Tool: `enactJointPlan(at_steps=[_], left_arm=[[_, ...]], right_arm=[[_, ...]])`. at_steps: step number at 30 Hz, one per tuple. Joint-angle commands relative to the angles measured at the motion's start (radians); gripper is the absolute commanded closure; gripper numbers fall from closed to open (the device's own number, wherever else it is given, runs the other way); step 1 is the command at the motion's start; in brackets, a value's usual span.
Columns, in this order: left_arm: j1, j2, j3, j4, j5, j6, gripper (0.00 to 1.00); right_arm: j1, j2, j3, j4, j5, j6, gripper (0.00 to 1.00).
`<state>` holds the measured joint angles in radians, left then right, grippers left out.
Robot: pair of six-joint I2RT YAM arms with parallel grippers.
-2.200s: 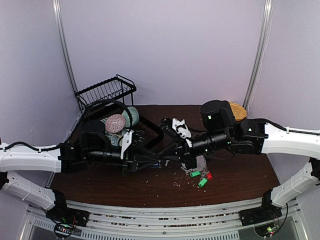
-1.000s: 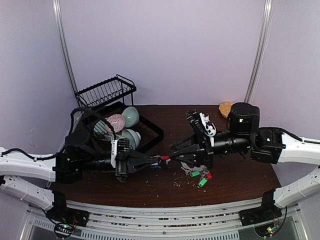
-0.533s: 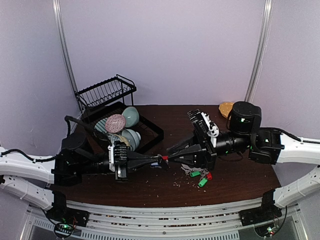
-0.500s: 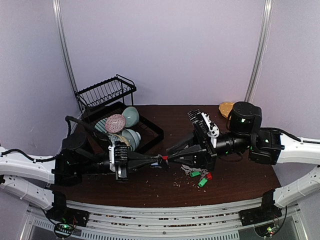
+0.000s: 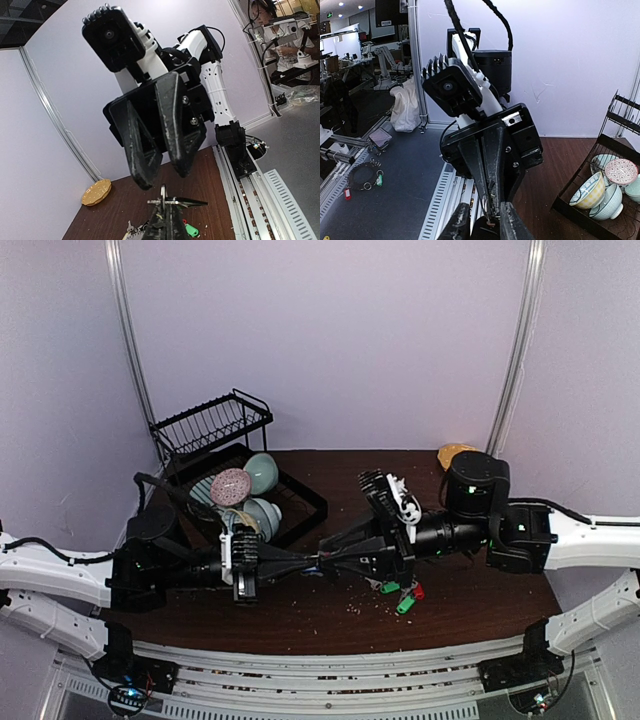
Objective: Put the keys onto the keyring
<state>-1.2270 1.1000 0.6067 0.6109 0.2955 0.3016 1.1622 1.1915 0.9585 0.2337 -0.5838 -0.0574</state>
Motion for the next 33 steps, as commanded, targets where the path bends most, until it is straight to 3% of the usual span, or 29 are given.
enactJointPlan(at_steps=[1,12,23,33], left_arm=[[-0.004,-0.001,0.024,0.059,0.021,0.003,1.00],[-0.005,0.003,0.027,0.073,0.025,-0.015,1.00],[-0.005,0.001,0.020,0.087,0.005,-0.037,1.00],[-0.005,0.000,0.019,0.076,0.004,-0.041,1.00]], right_arm=[[0.005,-0.005,0.010,0.002,0.051,-0.017,0.77],[0.004,0.037,0.041,-0.062,0.041,-0.032,0.89],[0.005,0.019,0.019,-0.056,-0.002,-0.045,0.84],[0.005,0.020,0.030,-0.086,0.030,-0.048,1.00]])
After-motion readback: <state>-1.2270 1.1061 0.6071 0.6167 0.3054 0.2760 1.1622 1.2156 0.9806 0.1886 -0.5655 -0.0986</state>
